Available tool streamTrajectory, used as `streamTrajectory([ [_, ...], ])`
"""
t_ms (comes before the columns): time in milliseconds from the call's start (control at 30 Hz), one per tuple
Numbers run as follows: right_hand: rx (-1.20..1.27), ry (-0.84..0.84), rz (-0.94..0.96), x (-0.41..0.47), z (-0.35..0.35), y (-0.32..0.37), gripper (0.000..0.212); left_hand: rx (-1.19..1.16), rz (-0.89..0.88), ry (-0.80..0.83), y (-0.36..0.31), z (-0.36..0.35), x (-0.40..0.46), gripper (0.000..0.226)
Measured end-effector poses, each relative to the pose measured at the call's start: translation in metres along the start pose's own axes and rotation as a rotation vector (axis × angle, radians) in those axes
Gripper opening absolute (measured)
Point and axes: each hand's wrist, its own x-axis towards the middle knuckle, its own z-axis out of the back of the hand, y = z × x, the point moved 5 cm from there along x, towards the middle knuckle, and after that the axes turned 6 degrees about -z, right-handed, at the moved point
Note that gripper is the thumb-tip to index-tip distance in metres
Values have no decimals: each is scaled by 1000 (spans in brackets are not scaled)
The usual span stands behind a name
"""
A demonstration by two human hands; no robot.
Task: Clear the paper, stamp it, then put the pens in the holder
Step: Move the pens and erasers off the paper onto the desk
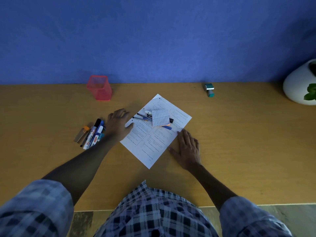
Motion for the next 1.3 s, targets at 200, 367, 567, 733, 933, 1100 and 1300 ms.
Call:
streamTrajectory([
  [200, 18, -3, -6, 0, 0, 1, 86, 5, -277, 126, -54, -19, 34, 68],
  [367, 22, 1, -10, 0, -2, -1, 84, 150, -527, 314, -86, -43, 56, 82],
  [567, 43, -2, -13, -2, 0, 0, 83, 248, -658, 338, -103, -64, 67, 60],
  [733, 53, -11, -10, -4, 3, 3, 83, 290, -651, 273, -103, -65, 68, 58],
  [933, 63, -1, -12, -5, 5, 5, 83, 242, -506, 212, -92, -60, 64, 52],
  [1100, 70, -8, -11, -4, 6, 5, 83, 191, -264, 130, -67, -52, 54, 48],
  [1300, 68, -15, -8, -5, 5, 4, 83, 149, -3, 98, -40, -39, 43, 45],
])
